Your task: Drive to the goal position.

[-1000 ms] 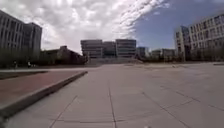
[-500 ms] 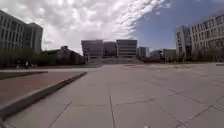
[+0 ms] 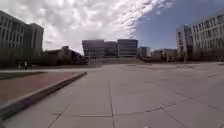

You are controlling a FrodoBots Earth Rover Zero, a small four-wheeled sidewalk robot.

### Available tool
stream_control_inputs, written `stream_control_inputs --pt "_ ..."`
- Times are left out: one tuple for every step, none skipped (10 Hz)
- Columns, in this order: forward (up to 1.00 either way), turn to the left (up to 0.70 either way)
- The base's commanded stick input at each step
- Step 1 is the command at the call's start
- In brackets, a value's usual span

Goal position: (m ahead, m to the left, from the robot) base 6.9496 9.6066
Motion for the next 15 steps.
stream_control_inputs --pt "0.7 0.0" --pt "0.7 0.0" --pt "0.7 0.0" --pt "0.7 0.0" --pt "0.7 0.0" --pt "0.7 0.0" --pt "0.7 0.0" --pt "0.7 0.0" --pt "0.7 0.0" --pt "0.7 0.0" --pt "0.7 0.0" --pt "0.7 0.0" --pt "0.7 0.0" --pt "0.7 0.0" --pt "0.7 0.0"
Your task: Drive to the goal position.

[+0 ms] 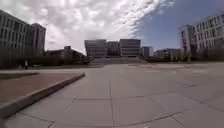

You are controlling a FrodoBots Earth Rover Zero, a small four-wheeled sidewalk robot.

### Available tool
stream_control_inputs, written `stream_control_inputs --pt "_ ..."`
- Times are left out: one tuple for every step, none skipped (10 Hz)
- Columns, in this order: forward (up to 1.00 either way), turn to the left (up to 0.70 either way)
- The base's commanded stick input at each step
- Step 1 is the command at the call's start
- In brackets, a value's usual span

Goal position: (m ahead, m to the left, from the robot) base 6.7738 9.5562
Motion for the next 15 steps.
stream_control_inputs --pt "0.7 0.0" --pt "0.7 0.0" --pt "0.7 0.0" --pt "0.7 0.0" --pt "0.7 0.0" --pt "0.7 0.0" --pt "0.7 0.0" --pt "0.7 0.0" --pt "0.7 0.0" --pt "0.7 0.0" --pt "0.7 0.0" --pt "0.7 0.0" --pt "0.7 0.0" --pt "0.7 0.0" --pt "0.7 0.0"
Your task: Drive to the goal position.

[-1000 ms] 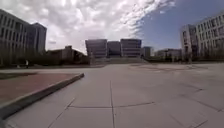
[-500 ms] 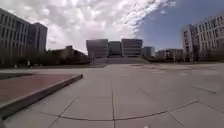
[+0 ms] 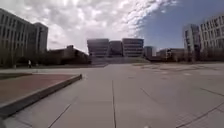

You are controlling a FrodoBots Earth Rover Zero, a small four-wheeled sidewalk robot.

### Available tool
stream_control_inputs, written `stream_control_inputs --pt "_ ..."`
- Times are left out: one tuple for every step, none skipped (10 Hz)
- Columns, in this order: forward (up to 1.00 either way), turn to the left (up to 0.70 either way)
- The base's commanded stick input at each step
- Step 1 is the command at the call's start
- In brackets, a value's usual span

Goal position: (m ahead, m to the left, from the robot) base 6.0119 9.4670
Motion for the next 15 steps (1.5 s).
stream_control_inputs --pt "0.7 0.0" --pt "0.7 0.0" --pt "0.7 0.0" --pt "0.7 0.0" --pt "0.7 0.0" --pt "0.7 0.0" --pt "0.7 0.0" --pt "0.7 0.0" --pt "0.7 0.0" --pt "0.7 0.0" --pt "0.7 0.0" --pt "0.7 0.0" --pt "0.7 0.0" --pt "0.7 0.0" --pt "0.7 0.0"
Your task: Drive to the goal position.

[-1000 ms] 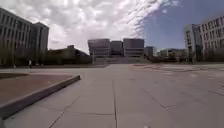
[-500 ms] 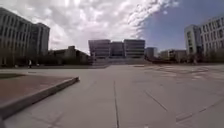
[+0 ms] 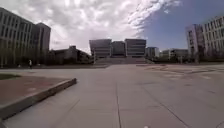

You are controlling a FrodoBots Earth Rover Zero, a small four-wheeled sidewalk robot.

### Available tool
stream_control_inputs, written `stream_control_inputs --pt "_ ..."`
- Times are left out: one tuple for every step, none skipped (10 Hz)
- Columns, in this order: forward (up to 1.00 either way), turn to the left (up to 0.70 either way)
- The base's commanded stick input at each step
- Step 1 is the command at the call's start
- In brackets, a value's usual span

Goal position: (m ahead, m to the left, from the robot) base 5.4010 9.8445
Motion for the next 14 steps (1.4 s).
stream_control_inputs --pt "0.7 0.0" --pt "0.7 0.0" --pt "0.7 0.0" --pt "0.7 0.0" --pt "0.7 0.0" --pt "0.7 0.0" --pt "0.7 0.0" --pt "0.7 0.0" --pt "0.7 0.0" --pt "0.7 0.0" --pt "0.7 0.0" --pt "0.7 0.0" --pt "0.7 0.0" --pt "0.7 0.0"
